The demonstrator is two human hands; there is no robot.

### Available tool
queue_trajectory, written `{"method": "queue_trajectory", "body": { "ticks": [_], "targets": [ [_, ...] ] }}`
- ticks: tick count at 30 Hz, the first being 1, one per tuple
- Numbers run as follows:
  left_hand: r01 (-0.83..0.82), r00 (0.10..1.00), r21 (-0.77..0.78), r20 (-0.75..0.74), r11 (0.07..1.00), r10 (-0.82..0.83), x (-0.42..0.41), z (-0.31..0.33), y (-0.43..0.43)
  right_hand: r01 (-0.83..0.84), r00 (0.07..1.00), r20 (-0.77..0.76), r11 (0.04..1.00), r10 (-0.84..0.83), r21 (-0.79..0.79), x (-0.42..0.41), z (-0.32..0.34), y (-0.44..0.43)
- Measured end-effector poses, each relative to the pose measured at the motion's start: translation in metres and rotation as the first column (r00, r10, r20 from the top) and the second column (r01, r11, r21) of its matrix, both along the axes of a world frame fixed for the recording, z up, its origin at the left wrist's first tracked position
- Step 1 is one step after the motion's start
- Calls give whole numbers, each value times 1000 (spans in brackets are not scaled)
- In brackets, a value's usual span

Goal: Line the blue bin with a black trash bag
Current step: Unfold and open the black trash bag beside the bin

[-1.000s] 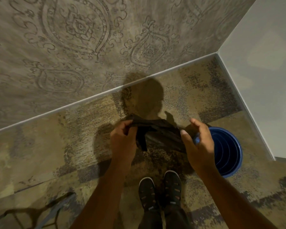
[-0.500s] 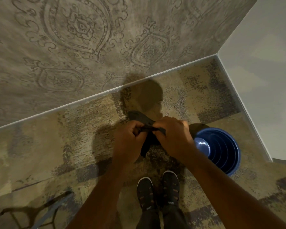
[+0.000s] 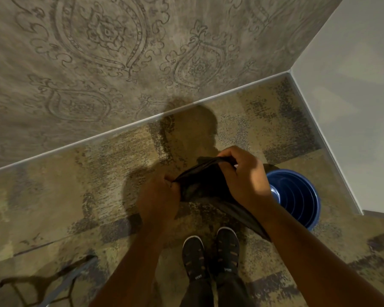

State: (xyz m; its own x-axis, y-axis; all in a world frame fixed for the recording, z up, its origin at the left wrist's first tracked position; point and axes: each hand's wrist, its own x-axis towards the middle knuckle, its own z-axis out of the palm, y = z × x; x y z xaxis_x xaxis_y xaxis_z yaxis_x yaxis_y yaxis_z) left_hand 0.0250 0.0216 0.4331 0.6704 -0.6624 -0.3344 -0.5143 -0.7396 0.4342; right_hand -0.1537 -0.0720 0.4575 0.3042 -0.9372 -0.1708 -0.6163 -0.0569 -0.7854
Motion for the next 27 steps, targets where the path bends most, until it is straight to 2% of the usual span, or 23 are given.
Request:
{"method": "queue_trajectory", "body": {
  "ticks": [3,5,8,10,12,14,16,18,21,25,27],
  "targets": [
    [-111,994,67,23,992,109,5,-2,4,16,1000,-13,1000,-16,25,-9,-3,0],
    [-195,980,53,-26,979,196,11,-5,7,20,1000,-25,999,-19,47,-15,-5,1],
    [-333,930,-14,-170,943,326,19,-14,7,41,999,-30,998,-40,42,-26,-7,4],
    [-426,861,-59,-332,903,384,18,-17,5,69,997,-19,996,-68,63,-30,-8,5],
    [-497,731,-20,-548,868,407,10,-17,1,79,997,12,992,-80,97,-31,-9,7],
    [-516,526,136,-729,846,438,-5,-16,-1,76,995,60,990,-84,118,-30,-9,9],
    [-444,325,304,-822,843,468,-17,-14,-1,88,989,106,986,-103,138,-28,-8,10],
    [-369,238,390,-838,844,491,-28,-14,-1,108,983,131,983,-128,151,-30,-6,11],
    [-361,243,413,-824,836,512,-37,-26,1,161,972,146,975,-183,152,-36,-4,10],
    [-498,306,344,-789,796,532,-31,-35,7,261,955,97,949,-281,178,-47,-5,7],
    [-562,397,268,-743,783,539,-23,-35,6,302,948,61,941,-314,154,-50,-6,6]
  ]
}}
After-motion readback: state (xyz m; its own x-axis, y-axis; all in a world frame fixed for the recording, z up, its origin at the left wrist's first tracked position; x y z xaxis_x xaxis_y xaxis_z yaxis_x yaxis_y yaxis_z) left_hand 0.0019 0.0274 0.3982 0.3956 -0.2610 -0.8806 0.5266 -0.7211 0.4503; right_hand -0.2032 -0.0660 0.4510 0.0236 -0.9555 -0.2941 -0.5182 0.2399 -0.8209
